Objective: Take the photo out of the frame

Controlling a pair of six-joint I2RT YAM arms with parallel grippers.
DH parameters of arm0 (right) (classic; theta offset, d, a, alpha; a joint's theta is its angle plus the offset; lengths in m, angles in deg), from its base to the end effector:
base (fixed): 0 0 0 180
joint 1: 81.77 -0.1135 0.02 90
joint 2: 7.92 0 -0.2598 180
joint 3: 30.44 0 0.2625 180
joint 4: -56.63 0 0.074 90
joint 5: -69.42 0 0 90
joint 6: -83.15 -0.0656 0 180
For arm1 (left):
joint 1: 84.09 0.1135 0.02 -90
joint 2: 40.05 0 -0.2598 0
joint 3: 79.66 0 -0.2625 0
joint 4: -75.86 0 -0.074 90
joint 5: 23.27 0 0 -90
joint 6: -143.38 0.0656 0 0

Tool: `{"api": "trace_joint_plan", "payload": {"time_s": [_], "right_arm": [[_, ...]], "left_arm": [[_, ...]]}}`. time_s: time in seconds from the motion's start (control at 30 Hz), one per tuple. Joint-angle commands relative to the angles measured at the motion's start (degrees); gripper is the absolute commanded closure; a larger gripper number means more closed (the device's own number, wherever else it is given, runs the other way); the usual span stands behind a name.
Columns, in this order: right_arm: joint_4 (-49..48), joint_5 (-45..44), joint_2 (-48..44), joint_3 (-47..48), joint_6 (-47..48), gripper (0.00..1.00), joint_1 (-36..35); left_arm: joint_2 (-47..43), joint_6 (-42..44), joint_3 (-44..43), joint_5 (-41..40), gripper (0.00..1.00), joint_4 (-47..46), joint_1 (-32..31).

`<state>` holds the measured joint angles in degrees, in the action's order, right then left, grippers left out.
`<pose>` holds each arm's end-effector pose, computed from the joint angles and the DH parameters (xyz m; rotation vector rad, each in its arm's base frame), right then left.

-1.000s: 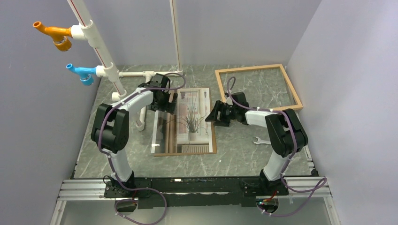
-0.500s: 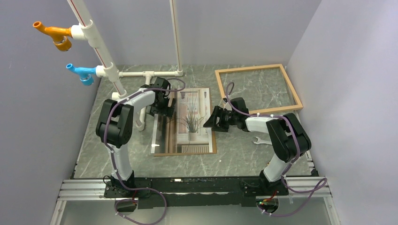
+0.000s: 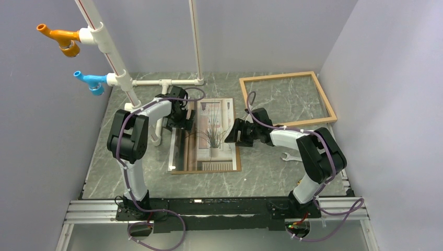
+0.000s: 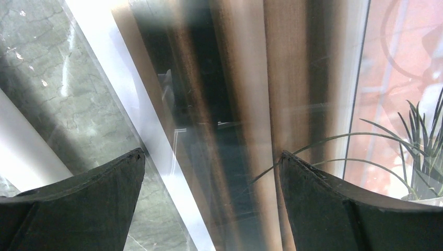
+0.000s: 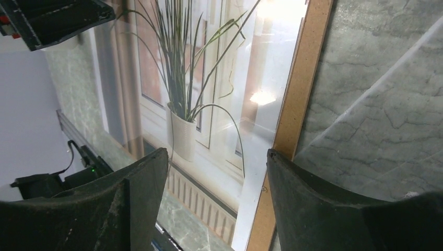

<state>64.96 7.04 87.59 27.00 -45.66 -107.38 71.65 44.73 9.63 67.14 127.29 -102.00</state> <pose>0.2959 0.1756 0.1146 0.0438 2.5500 1.0690 0.3836 -0.1245 0.1278 0.2310 2.8331 -0.1109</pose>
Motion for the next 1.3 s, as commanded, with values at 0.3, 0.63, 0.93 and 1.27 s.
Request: {"api": "trace_joint_plan", "payload": {"time_s": [0.3, 0.63, 0.93, 1.27], "right_arm": [[5.13, -5.78, -0.65, 3.86, 3.24, 0.27, -2.79], [8.65, -8.3, -3.31, 5.5, 6.64, 0.23, -2.68], [12.36, -15.55, -4.67, 6.4, 11.89, 0.18, -3.18], [18.19, -23.35, -11.58, 3.98, 14.48, 0.0, -4.54]], "left_arm": [[0.75, -0.89, -0.14, 8.89, 0.0, 0.49, 0.11], [-10.14, -4.81, 3.09, 19.54, 0.01, -3.83, 0.07], [-16.54, -5.25, 4.91, 19.78, 0.01, -6.15, -0.01], [-23.65, -3.73, 7.79, 10.63, 0.01, -6.35, -5.9]]}}
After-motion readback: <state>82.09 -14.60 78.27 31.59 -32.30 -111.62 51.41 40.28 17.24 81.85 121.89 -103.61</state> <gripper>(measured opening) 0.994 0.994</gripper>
